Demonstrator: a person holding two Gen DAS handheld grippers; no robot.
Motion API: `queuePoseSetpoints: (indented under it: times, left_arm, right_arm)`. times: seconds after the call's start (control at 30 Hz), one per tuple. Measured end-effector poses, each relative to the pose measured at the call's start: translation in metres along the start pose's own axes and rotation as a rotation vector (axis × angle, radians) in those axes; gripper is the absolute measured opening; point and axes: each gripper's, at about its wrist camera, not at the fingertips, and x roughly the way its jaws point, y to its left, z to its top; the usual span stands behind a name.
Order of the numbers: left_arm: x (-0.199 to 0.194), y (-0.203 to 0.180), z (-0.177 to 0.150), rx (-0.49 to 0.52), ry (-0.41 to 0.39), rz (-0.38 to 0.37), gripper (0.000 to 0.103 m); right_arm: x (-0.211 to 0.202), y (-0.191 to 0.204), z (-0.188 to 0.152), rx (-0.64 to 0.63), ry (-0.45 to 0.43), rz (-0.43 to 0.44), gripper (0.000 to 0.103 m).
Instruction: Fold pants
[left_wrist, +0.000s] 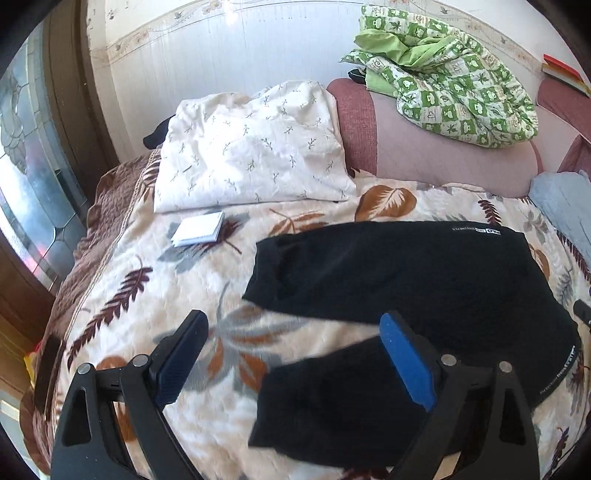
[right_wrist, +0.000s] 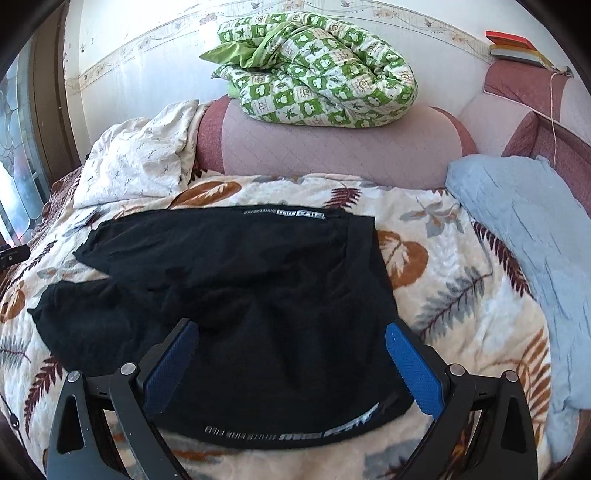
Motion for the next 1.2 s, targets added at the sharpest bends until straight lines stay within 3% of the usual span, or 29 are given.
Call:
queuePoseSetpoints:
  times: [0.2, 0.43, 0.67, 0.87, 0.9, 0.93, 0.97, 1.03, 1.07, 1.1, 1.2]
  left_arm:
    - [0.088, 0.024, 0.043, -0.027, 0.087, -0.087, 0.094]
    - [0.158, 0.046, 0.067, -0.048, 0.127, -0.078, 0.094]
    - [0.196, 0.031, 0.065, 0.024, 0.174, -0.130, 0.094]
    - [0.212, 0.016, 0.057, 0.087, 0.208, -0.188, 0.093]
    - [0.213, 0.015, 0.057, 0.092, 0.203, -0.197, 0.089]
    - [0.212, 0.016, 0.058, 0.090, 0.197, -0.203, 0.075]
    - [0.212, 0.019, 0.060, 0.081, 0.194, -0.197, 0.054]
    - [0.214, 0.029, 0.065, 0.033, 0.207, -0.230, 0.028]
    - [0.214, 0.033, 0.067, 0.008, 0.213, -0.257, 0.024]
    - [0.212, 0.036, 0.069, -0.004, 0.213, -0.271, 0.023]
    - [0.206, 0.025, 0.070, 0.038, 0.202, -0.250, 0.019]
  right_arm:
    - [0.074, -0.018, 0.072, -0.097, 0.014, 0.059, 0.103]
    - [0.182, -0.011, 0.132, -0.122, 0.138, 0.169, 0.102]
    - [0.253, 0.000, 0.148, -0.153, 0.228, 0.236, 0.102]
    - [0.285, 0.002, 0.142, -0.188, 0.311, 0.287, 0.098]
    - [0.286, 0.005, 0.139, -0.202, 0.324, 0.315, 0.097]
    - [0.285, 0.008, 0.138, -0.229, 0.323, 0.323, 0.095]
    - [0.283, 0.011, 0.136, -0.262, 0.327, 0.343, 0.088]
    - [0.278, 0.015, 0.135, -0.303, 0.330, 0.368, 0.072]
    - [0.276, 0.014, 0.135, -0.303, 0.334, 0.390, 0.056]
    - [0.274, 0.012, 0.136, -0.295, 0.342, 0.406, 0.048]
    - [0.266, 0.011, 0.136, -0.303, 0.346, 0.421, 0.034]
